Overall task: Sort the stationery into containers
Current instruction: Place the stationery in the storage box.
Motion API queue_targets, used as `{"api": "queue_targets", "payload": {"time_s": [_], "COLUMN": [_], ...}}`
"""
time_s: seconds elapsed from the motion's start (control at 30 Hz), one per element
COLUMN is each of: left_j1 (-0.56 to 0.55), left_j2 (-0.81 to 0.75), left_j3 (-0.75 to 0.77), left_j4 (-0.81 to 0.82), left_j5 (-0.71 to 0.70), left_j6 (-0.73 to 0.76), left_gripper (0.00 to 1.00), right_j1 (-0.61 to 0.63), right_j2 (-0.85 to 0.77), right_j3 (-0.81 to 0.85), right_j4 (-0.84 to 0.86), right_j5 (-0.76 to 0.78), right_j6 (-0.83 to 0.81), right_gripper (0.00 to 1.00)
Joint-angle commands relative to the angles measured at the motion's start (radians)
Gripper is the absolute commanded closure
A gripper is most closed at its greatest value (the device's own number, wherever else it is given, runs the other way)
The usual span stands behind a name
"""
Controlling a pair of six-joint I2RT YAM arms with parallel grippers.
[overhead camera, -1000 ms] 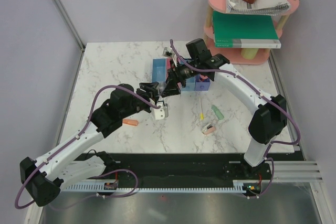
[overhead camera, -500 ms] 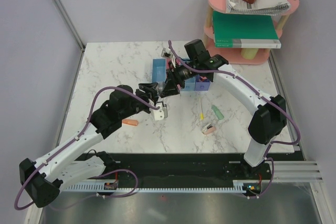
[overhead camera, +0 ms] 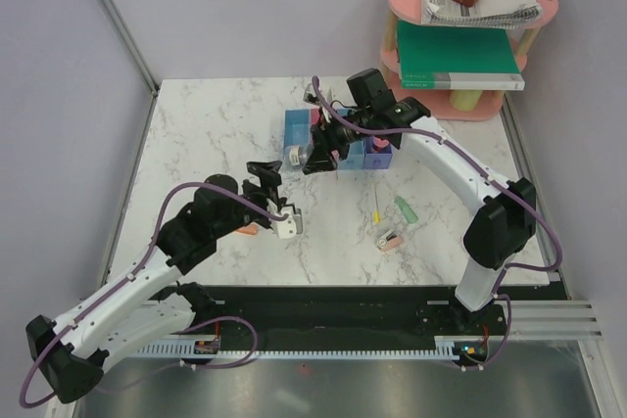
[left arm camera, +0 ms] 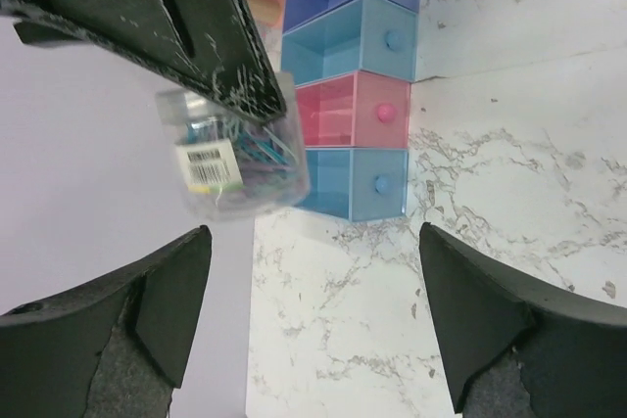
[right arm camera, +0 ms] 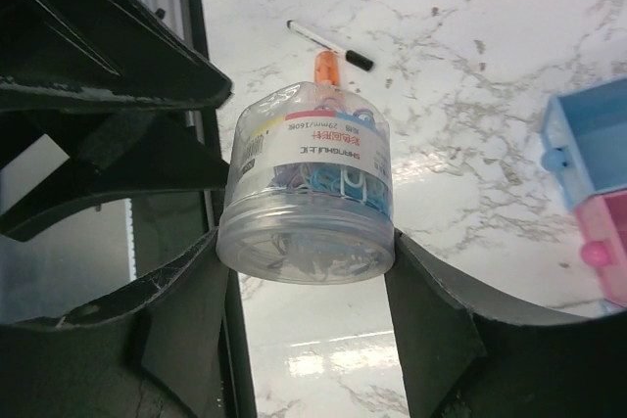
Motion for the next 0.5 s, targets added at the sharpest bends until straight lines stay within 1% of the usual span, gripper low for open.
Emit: {"api": "queue_targets", "payload": {"time_s": [0.0,0.07,0.1,0.17,0.2,0.23,0.27,0.3,0.33,0.4,0.47], "left_j1": [-0.006,-0.006,-0.006,-0.006,-0.006,-0.006,-0.006,-0.006,-0.006,-0.006,-0.005], "left_j2": [-0.102,-0.134,-0.159,-0.180,-0.186,-0.202,-0.208,-0.216,-0.228,-0.245,-0.265], "left_j3": [-0.037,-0.045,-0.045,-0.039,-0.035,-0.034,-0.031,-0.034,-0.032,-0.042,-0.052], "left_j4": [-0.073,-0.114,-0.128,-0.159,-0.194,-0.208,-0.219,-0.243,-0.253,-0.273,-0.291], "left_j5": [-0.048,-0.063,-0.082,-0.103,-0.119,-0.126,-0.131,-0.139,-0.140,-0.140,-0.145], "left_j6": [-0.038,-0.040,-0.043,-0.054,-0.064,-0.072,-0.078,-0.095,-0.101,-0.109,-0.112], "left_gripper": [0.07,0.07,0.06,0.06,0.06,0.06,0.06,0.07,0.07,0.07,0.07], "right_j1": [-0.018,-0.026,-0.026,-0.029,-0.032,-0.032,-0.033,-0.035,-0.038,-0.044,-0.052], "right_j2": [0.008,0.026,0.035,0.081,0.101,0.121,0.168,0.196,0.221,0.290,0.340], "right_j3": [0.088,0.108,0.139,0.180,0.230,0.258,0.290,0.356,0.387,0.465,0.499], "right_j4": [-0.031,-0.057,-0.071,-0.129,-0.151,-0.201,-0.234,-0.266,-0.321,-0.370,-0.415], "right_j5": [0.107,0.175,0.256,0.336,0.380,0.452,0.486,0.509,0.573,0.617,0.690], "right_j6": [-0.066,-0.092,-0.104,-0.165,-0.188,-0.233,-0.262,-0.285,-0.305,-0.366,-0.411], "right_gripper": [0.51,0.50,0.49,0.48,0.48,0.48,0.47,0.47,0.46,0.46,0.46]}}
